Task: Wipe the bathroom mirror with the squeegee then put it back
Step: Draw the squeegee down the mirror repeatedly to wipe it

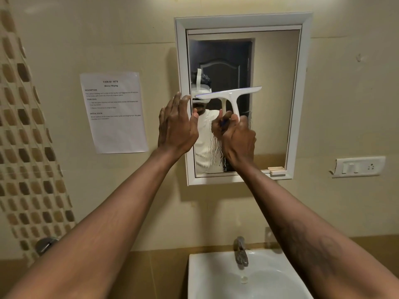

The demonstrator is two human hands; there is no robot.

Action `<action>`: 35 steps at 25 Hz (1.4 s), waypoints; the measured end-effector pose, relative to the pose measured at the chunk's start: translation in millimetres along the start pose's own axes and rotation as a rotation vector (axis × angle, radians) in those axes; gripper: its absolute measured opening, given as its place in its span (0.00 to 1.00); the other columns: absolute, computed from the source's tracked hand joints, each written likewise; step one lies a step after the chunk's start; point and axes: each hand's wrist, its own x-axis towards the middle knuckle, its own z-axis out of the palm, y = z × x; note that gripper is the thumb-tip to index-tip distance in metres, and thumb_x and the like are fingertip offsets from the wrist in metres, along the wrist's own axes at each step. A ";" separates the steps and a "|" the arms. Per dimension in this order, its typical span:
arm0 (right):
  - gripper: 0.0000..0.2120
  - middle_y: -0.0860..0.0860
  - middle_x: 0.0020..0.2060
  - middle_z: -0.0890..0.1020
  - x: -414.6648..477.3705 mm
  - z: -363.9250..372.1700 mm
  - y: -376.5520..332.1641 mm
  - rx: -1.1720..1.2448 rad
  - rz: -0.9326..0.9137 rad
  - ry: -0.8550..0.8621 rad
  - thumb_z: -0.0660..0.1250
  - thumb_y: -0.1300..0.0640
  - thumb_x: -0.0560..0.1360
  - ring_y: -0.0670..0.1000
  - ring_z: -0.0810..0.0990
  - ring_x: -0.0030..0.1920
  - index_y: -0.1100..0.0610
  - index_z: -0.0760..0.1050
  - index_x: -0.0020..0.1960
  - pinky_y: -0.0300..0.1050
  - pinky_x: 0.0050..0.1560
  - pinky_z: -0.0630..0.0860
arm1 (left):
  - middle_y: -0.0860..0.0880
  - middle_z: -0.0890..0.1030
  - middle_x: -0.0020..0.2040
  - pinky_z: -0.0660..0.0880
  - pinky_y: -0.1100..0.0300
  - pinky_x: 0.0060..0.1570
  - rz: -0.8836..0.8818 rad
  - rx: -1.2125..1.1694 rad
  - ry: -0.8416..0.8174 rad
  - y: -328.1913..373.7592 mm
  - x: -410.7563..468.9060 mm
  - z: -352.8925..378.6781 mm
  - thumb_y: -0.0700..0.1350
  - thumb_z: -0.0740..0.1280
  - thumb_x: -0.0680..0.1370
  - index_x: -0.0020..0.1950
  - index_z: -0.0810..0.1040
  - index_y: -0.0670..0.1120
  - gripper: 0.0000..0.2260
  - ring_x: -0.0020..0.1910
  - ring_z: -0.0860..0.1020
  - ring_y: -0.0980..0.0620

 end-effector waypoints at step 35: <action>0.17 0.55 0.35 0.79 -127.6 14.8 53.6 -0.065 0.196 -0.218 0.52 0.48 0.87 0.56 0.80 0.35 0.59 0.72 0.55 0.57 0.36 0.78 | 0.41 0.64 0.83 0.61 0.39 0.81 -0.025 0.028 -0.115 -19.8 -47.0 23.8 0.40 0.61 0.83 0.79 0.64 0.46 0.24 0.83 0.62 0.42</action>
